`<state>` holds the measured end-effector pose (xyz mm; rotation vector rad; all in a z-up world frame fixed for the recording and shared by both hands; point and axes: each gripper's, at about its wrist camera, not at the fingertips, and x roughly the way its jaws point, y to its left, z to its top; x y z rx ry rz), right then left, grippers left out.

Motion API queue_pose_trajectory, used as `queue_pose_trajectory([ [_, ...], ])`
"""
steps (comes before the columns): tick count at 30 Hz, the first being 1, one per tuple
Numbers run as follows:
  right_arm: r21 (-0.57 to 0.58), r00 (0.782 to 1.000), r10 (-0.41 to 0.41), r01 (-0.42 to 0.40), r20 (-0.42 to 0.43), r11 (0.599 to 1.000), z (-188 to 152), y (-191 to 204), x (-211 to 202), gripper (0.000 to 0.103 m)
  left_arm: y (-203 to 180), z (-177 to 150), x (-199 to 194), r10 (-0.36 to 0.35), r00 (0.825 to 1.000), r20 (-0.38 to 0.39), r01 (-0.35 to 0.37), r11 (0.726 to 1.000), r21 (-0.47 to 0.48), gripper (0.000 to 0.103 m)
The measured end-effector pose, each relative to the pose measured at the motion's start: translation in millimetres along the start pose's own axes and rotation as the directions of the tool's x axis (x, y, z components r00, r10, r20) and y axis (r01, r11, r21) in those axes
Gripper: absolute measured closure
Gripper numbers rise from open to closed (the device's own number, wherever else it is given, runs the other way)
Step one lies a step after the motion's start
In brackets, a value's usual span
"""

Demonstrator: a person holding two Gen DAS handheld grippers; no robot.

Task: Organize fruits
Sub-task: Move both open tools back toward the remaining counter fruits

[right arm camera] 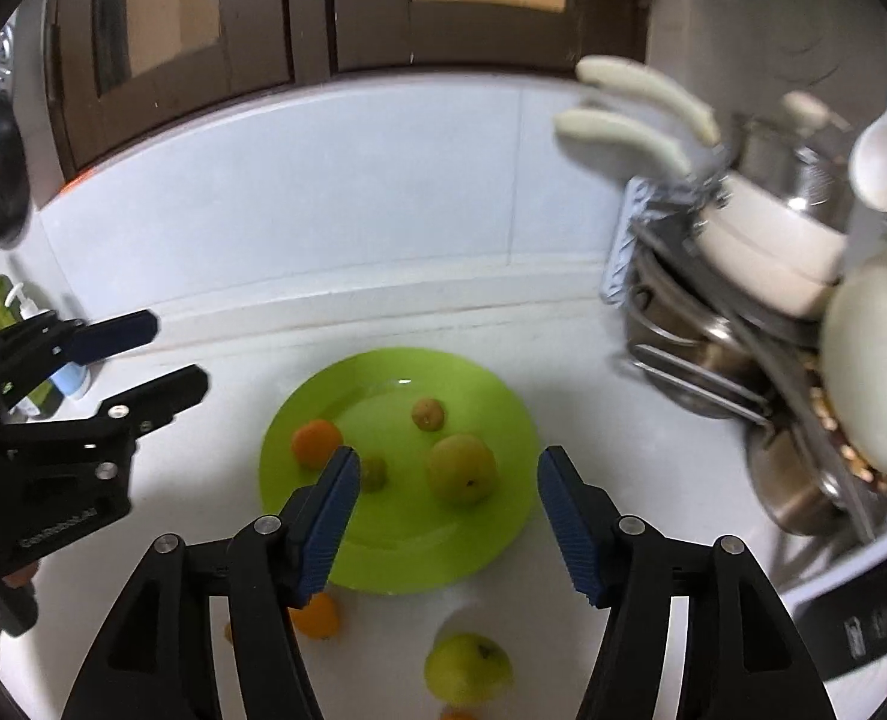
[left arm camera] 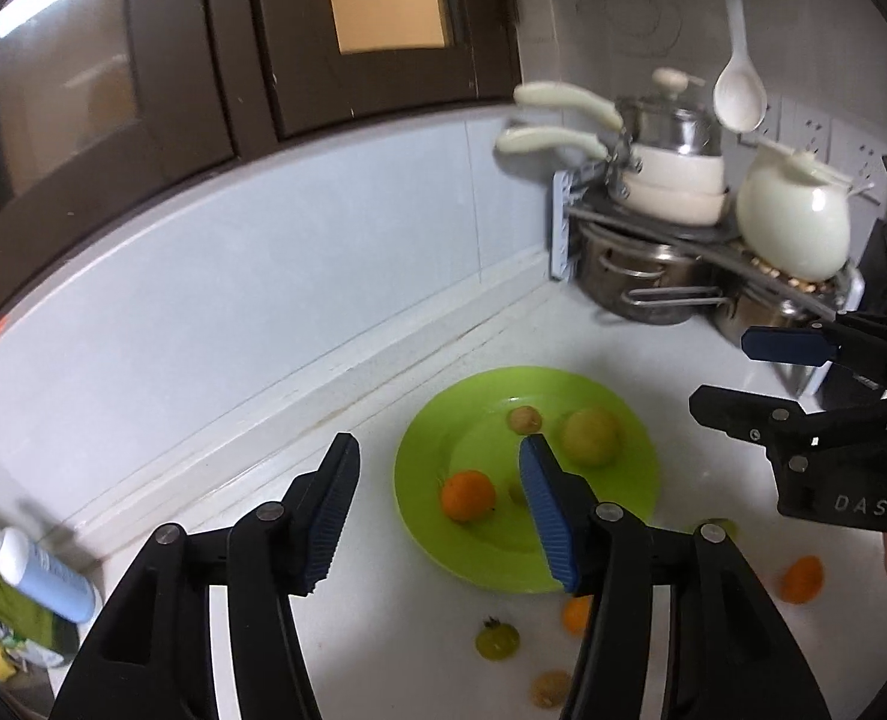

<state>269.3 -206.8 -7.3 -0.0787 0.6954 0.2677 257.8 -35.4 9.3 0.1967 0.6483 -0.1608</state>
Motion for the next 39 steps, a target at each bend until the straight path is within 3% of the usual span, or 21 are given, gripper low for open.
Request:
queue_pose_trajectory([
  [7,0.044,0.995,-0.058,0.055,0.084,0.998,-19.7,2.2,-45.0,0.034,-6.2,-14.5,-53.4,0.022,0.996,0.083,-0.02,1.0,-0.024,0.034],
  [15,0.107,0.978,-0.145,0.129,0.151,0.986,-50.2,3.6,-94.9,0.025,-16.0,-37.5,-82.2,0.038,0.993,0.11,-0.031,0.998,-0.061,0.021],
  [30,0.238,0.961,-0.253,0.221,0.112,0.946,-124.7,-0.5,-107.5,0.023,-30.9,-98.0,-83.7,0.042,0.996,0.077,-0.033,0.993,-0.112,0.015],
  [39,0.217,0.937,-0.338,0.314,0.086,0.924,-154.1,6.1,-101.3,0.024,-33.7,-131.1,-68.7,0.063,0.998,0.014,-0.062,0.994,-0.09,0.015],
])
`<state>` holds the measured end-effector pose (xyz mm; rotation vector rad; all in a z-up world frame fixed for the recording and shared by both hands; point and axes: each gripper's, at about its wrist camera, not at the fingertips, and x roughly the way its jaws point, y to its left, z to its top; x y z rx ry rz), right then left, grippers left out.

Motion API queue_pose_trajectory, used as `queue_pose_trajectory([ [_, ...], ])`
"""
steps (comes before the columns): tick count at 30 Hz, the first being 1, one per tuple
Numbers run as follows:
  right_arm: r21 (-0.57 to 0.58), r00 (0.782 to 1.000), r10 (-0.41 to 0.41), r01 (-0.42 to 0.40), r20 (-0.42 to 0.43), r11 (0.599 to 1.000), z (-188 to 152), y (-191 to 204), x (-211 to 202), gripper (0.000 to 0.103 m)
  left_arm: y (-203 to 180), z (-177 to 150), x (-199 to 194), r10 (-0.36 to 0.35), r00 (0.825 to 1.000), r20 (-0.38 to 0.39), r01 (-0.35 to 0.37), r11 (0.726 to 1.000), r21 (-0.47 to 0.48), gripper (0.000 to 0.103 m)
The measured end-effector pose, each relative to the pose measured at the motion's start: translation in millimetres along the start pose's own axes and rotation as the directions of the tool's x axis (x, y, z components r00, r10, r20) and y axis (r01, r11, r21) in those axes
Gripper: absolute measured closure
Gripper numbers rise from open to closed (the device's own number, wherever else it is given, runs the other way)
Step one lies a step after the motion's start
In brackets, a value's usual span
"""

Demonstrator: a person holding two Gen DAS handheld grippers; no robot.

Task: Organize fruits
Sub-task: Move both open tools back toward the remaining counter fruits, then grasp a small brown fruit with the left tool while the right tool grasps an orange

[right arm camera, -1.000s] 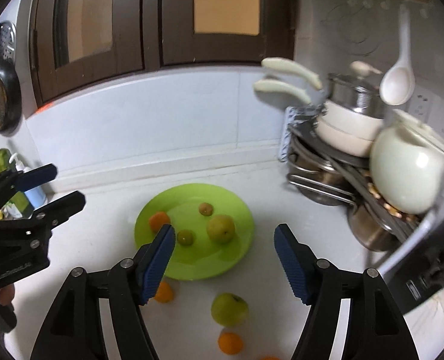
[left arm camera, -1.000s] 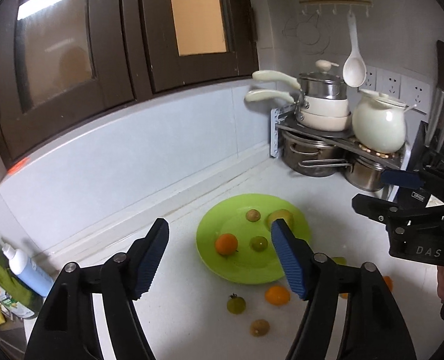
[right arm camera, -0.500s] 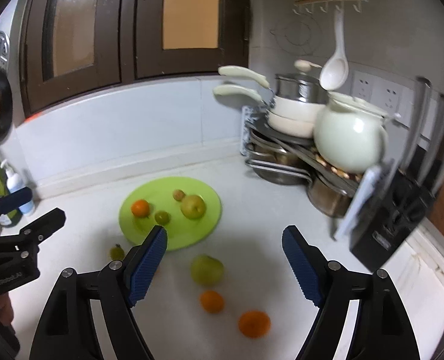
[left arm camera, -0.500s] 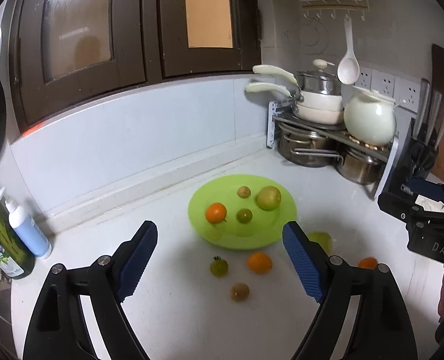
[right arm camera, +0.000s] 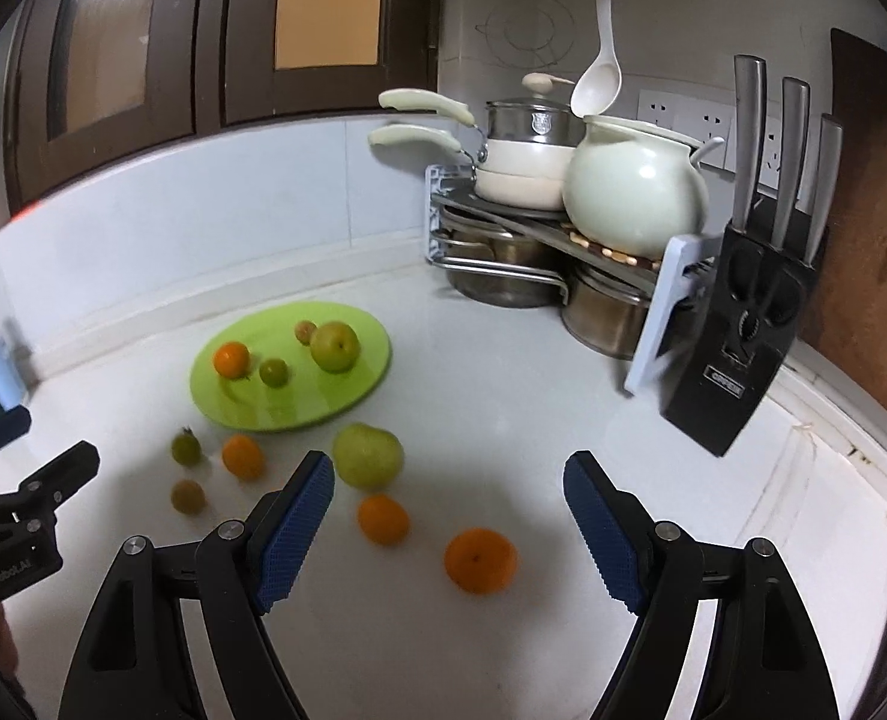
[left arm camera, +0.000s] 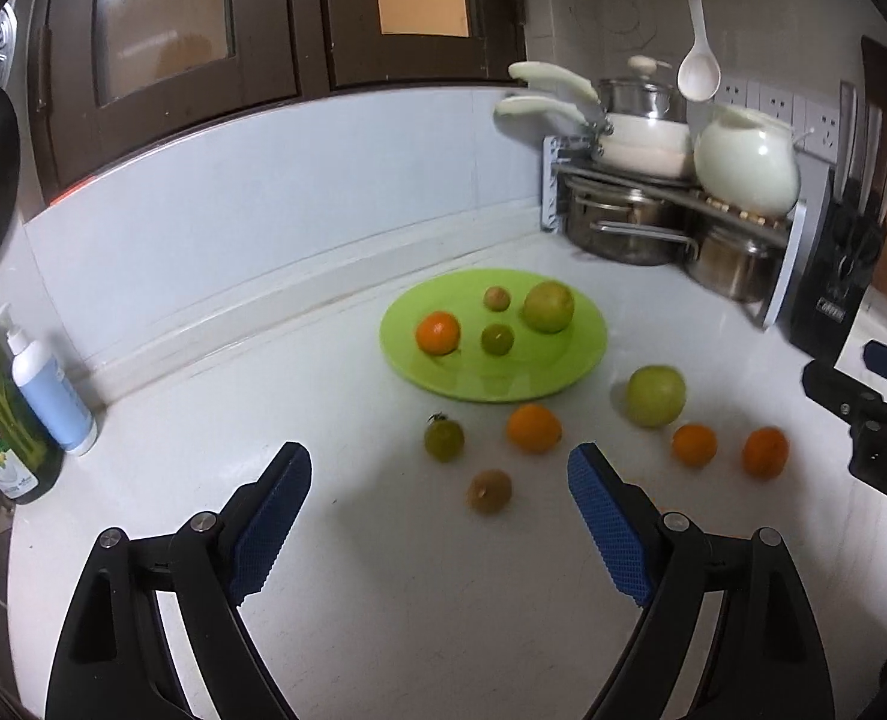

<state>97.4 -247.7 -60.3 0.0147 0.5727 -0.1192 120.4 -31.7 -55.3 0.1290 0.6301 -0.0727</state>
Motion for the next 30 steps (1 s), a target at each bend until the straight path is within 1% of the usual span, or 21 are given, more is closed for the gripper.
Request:
queue_pose_trajectory([
  [2,-0.003,1.0,-0.014,0.014,-0.009,1.0,-6.7,0.3,2.2,0.024,0.3,-5.8,2.5,-0.006,1.0,-0.006,0.006,1.0,0.001,0.015],
  [6,0.03,0.999,-0.031,0.032,-0.04,0.999,-18.8,-4.8,8.3,0.024,-3.5,-16.0,12.6,0.015,0.999,-0.03,-0.015,1.0,0.023,0.015],
  [9,0.061,0.997,-0.038,0.042,-0.068,0.997,-25.1,-10.8,16.3,0.024,-6.8,-18.9,23.0,0.011,0.999,-0.053,-0.009,0.999,0.032,0.015],
  [13,0.103,0.991,-0.029,0.042,-0.127,0.994,-32.8,-16.5,32.9,0.024,-9.4,-20.2,37.3,-0.005,0.997,-0.077,0.007,1.0,0.03,0.016],
  [15,0.115,0.989,-0.029,0.045,-0.143,0.992,-36.1,-16.9,37.9,0.024,-10.2,-20.2,43.9,-0.02,0.996,-0.093,0.023,0.999,0.034,0.018],
  [19,0.118,0.988,-0.022,0.041,-0.155,0.992,-37.9,-16.1,47.6,0.024,-12.0,-19.7,58.2,-0.034,0.992,-0.118,0.037,0.999,0.03,0.028],
  [21,0.119,0.984,-0.018,0.04,-0.176,0.992,-38.8,-16.2,55.7,0.024,-13.9,-19.6,66.7,-0.042,0.99,-0.136,0.046,0.999,0.025,0.031],
  [24,0.122,0.98,-0.018,0.043,-0.197,0.992,-39.4,-18.5,64.7,0.024,-18.3,-19.0,77.8,-0.059,0.985,-0.162,0.064,0.998,0.028,0.038],
  [25,0.123,0.979,-0.018,0.043,-0.201,0.992,-39.9,-19.3,67.5,0.024,-20.0,-18.8,80.2,-0.063,0.984,-0.168,0.07,0.997,0.034,0.041],
  [26,0.12,0.979,-0.016,0.041,-0.205,0.992,-40.1,-19.6,69.9,0.024,-21.4,-18.7,82.9,-0.063,0.984,-0.169,0.07,0.997,0.04,0.048],
  [27,0.119,0.978,-0.015,0.041,-0.21,0.992,-40.4,-19.6,72.0,0.026,-22.4,-18.7,85.7,-0.061,0.984,-0.17,0.07,0.997,0.043,0.051],
  [28,0.119,0.976,-0.015,0.042,-0.216,0.992,-41.1,-19.6,74.1,0.031,-23.0,-18.8,88.6,-0.064,0.983,-0.174,0.073,0.996,0.047,0.053],
  [30,0.108,0.974,-0.013,0.038,-0.225,0.993,-42.3,-18.5,78.1,0.034,-24.1,-19.1,94.0,-0.064,0.981,-0.182,0.074,0.996,0.049,0.056],
])
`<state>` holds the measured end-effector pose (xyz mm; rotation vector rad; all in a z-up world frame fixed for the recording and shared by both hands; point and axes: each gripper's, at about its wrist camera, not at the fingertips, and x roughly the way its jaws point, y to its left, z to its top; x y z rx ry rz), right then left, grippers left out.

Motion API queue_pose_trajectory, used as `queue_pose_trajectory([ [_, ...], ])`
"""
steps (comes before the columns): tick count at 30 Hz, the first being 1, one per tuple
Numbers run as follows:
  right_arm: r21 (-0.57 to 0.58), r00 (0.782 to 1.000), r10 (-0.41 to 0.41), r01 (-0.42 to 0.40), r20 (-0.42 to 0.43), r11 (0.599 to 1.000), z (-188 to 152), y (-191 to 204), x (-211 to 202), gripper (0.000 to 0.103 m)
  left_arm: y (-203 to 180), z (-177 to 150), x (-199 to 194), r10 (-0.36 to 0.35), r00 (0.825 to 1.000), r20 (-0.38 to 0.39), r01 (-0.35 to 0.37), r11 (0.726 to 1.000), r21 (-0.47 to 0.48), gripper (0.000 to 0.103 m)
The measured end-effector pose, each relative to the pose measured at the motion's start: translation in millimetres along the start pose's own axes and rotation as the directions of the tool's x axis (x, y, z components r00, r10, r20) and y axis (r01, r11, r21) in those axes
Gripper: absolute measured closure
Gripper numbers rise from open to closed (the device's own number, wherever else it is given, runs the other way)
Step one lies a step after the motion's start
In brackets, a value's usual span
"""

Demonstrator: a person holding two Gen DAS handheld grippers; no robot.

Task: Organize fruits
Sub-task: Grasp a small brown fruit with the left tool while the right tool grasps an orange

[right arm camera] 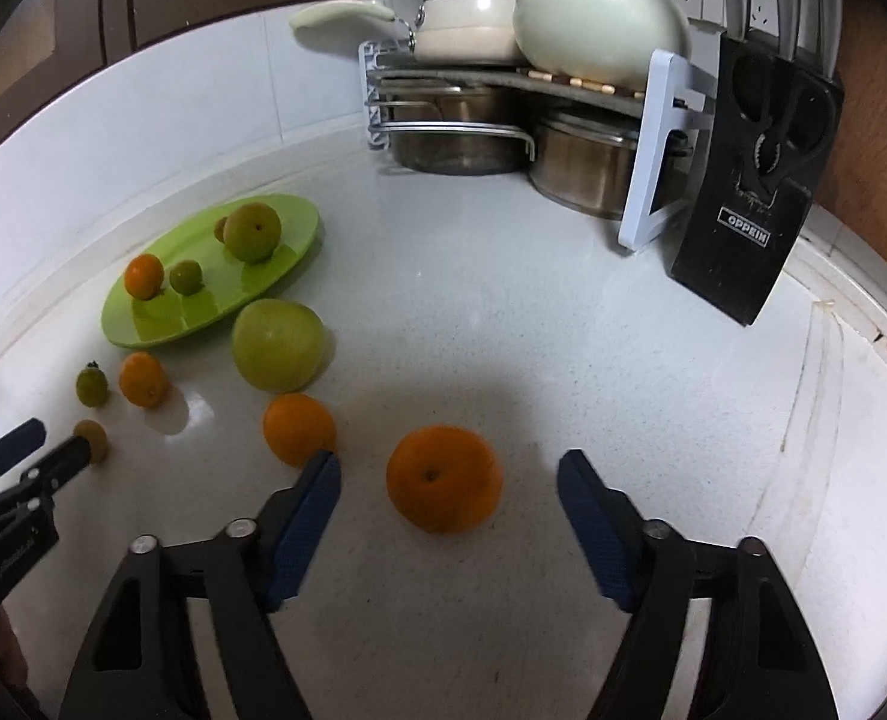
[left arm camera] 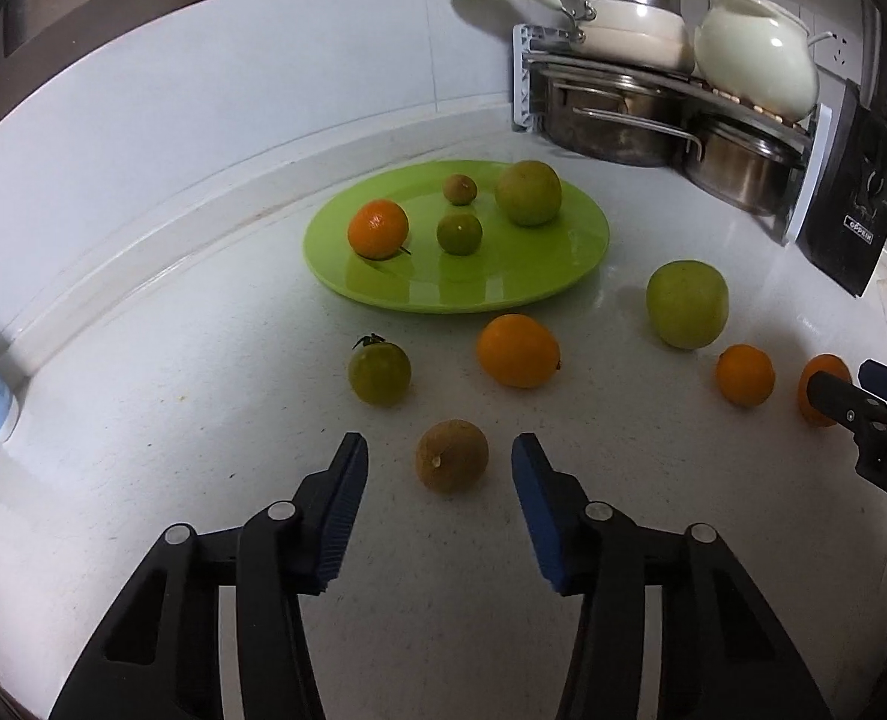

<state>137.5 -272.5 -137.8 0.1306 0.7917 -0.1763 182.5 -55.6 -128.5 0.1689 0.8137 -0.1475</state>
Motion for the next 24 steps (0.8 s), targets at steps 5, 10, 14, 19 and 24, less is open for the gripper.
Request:
queue_pose_trajectory([
  [5,0.015,0.998,0.021,-0.021,-0.052,1.0,-1.4,-1.3,12.8,0.044,-2.1,0.5,11.6,-0.022,0.999,-0.034,0.022,1.0,0.003,0.067],
  [10,0.015,0.998,0.016,-0.015,-0.061,1.0,-0.7,-1.8,18.4,0.052,-3.3,0.4,15.8,-0.036,0.998,-0.049,0.036,0.999,0.009,0.075],
  [14,0.013,0.997,0.029,-0.029,-0.068,1.0,0.6,-1.4,21.3,0.059,-3.6,1.1,16.1,-0.033,0.998,-0.048,0.033,0.999,0.014,0.075],
  [19,0.013,0.997,0.035,-0.035,-0.067,0.999,0.6,-1.9,21.2,0.059,-4.6,2.0,14.2,-0.034,0.998,-0.044,0.035,0.999,0.02,0.075],
  [24,0.004,0.998,0.05,-0.05,-0.048,0.999,2.2,0.2,15.3,0.059,-3.4,4.9,3.7,-0.033,0.999,-0.014,0.033,0.999,0.022,0.075],
])
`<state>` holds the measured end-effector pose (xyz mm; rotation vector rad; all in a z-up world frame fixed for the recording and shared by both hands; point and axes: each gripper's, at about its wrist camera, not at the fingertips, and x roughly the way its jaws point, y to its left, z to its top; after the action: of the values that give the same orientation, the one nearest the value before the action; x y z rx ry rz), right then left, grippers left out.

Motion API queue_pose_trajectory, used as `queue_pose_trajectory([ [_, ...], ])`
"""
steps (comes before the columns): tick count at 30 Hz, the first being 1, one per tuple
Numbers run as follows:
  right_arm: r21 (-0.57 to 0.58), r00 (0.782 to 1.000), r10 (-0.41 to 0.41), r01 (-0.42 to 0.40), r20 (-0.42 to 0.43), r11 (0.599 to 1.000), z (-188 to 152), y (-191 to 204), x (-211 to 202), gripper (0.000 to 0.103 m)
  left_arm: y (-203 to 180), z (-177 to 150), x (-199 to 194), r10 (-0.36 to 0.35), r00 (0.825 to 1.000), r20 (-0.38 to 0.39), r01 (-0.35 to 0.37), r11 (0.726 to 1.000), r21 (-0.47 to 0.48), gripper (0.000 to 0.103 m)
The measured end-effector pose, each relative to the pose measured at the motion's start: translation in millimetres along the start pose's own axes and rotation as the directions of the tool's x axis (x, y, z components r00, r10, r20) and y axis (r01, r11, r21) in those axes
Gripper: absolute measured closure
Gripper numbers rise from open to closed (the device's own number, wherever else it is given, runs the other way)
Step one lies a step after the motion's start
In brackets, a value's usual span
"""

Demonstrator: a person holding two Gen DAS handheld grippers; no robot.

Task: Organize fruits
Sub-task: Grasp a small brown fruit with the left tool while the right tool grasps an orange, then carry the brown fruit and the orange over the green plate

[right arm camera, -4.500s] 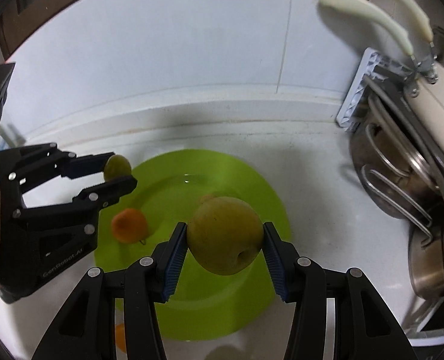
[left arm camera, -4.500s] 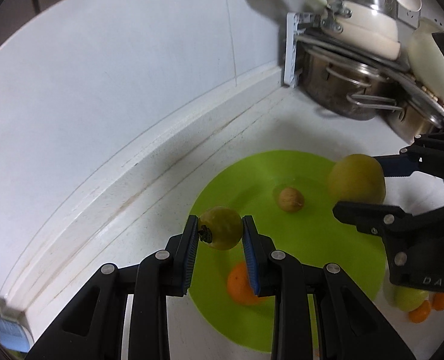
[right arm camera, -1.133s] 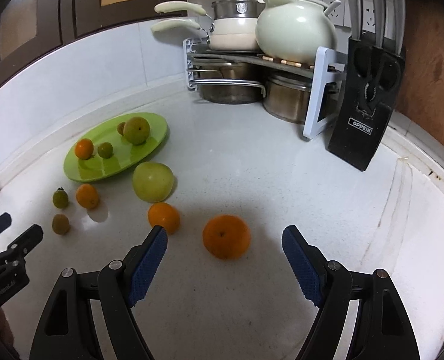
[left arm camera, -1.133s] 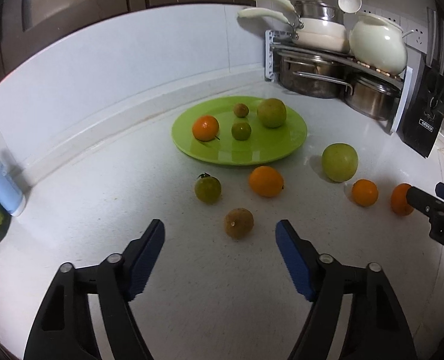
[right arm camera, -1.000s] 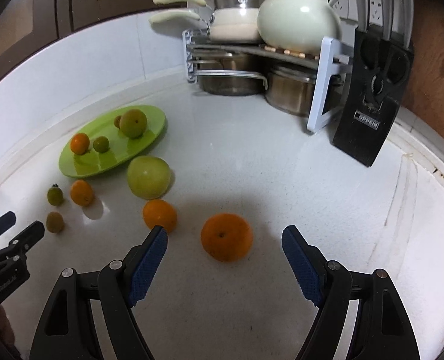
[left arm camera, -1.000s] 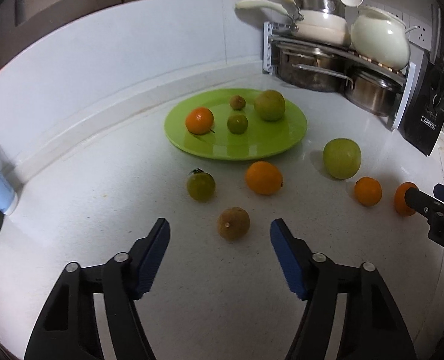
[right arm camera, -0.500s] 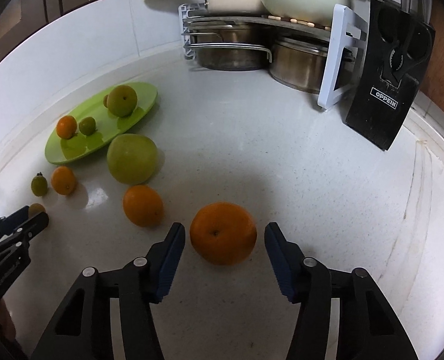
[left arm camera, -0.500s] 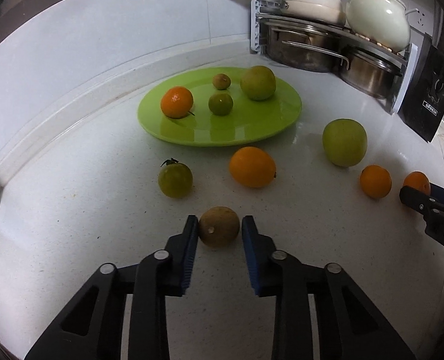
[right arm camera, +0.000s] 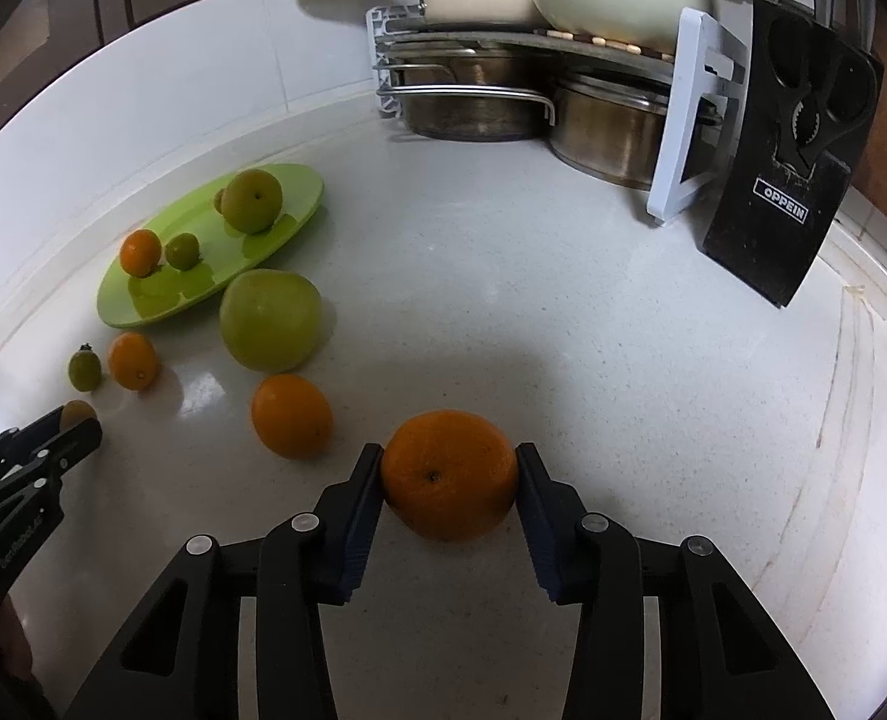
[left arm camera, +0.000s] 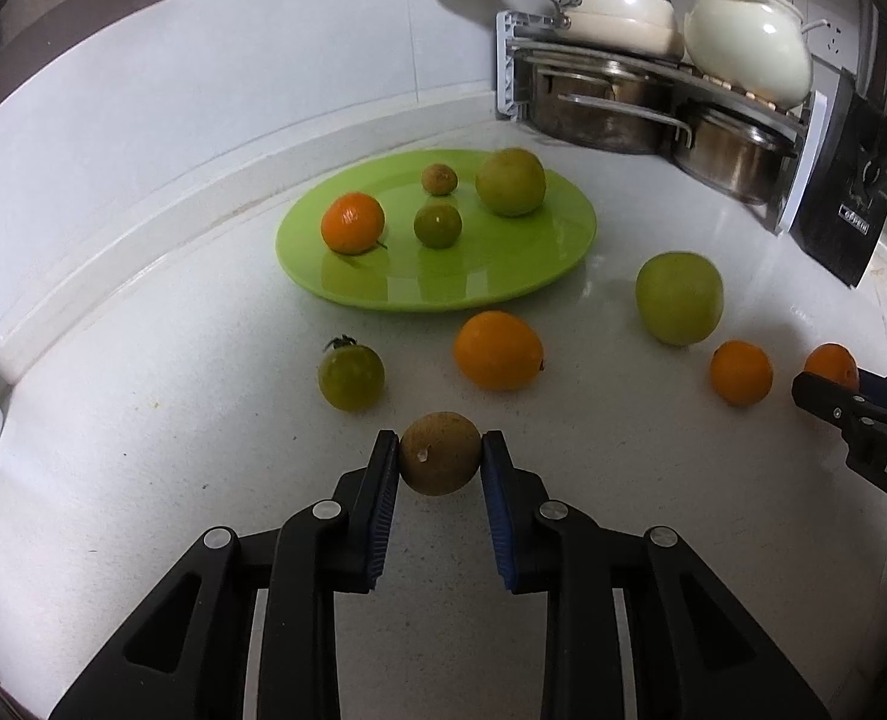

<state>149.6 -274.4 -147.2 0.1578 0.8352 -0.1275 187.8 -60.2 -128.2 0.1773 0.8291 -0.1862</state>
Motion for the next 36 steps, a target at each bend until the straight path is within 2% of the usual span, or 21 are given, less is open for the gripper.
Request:
queue_pose_trajectory([
  [16,-0.088,0.99,0.095,-0.086,0.102,0.992,7.5,21.5,-48.0,0.059,1.4,0.8,-55.0,-0.021,0.993,0.119,0.02,1.0,0.013,0.075],
  [27,-0.161,0.966,0.195,-0.168,0.168,0.973,19.9,43.4,-80.9,0.059,2.7,4.5,-83.8,0.007,0.978,0.208,-0.021,0.998,0.067,0.075],
  [36,-0.18,0.948,0.243,-0.207,0.206,0.962,42.3,62.3,-88.6,0.059,15.3,25.2,-91.1,-0.01,0.967,0.255,-0.004,0.998,0.057,0.075],
])
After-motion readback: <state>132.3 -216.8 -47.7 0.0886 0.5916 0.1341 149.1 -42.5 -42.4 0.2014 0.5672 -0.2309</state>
